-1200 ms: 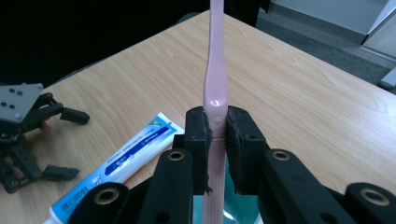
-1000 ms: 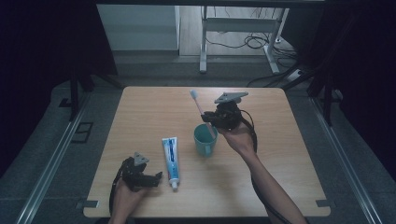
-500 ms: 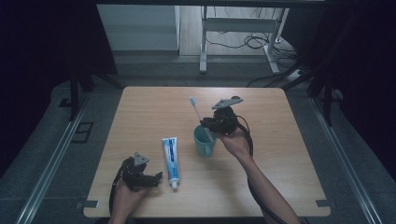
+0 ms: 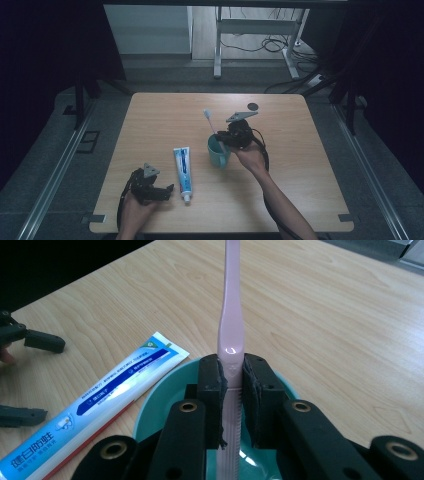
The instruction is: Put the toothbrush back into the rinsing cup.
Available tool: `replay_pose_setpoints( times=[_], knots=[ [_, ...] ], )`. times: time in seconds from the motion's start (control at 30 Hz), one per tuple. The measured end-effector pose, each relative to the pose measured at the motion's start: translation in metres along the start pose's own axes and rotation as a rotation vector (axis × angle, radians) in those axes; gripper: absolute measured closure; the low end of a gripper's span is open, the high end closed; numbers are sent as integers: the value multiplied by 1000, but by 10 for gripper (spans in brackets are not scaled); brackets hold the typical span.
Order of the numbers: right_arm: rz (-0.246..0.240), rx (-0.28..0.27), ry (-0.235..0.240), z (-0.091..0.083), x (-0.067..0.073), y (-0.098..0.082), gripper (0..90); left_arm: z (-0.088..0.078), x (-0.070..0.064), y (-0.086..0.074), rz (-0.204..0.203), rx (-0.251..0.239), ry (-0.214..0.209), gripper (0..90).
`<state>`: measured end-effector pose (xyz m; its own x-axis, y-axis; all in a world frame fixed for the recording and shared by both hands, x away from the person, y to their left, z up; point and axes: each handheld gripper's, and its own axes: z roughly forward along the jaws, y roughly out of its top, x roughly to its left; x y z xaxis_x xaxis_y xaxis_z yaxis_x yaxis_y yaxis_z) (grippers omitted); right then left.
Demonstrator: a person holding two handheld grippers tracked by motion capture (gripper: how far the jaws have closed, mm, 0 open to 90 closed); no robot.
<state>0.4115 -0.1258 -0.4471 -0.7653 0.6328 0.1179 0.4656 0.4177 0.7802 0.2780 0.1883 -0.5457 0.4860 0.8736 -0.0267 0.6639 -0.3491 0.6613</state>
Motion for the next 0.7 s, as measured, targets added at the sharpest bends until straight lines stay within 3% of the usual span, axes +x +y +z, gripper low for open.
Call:
replay_pose_setpoints(
  times=[0.7],
  knots=[
    [19,65,13,19,-1,-17,769,0,0,0,-1,0,0,0]
  ],
)
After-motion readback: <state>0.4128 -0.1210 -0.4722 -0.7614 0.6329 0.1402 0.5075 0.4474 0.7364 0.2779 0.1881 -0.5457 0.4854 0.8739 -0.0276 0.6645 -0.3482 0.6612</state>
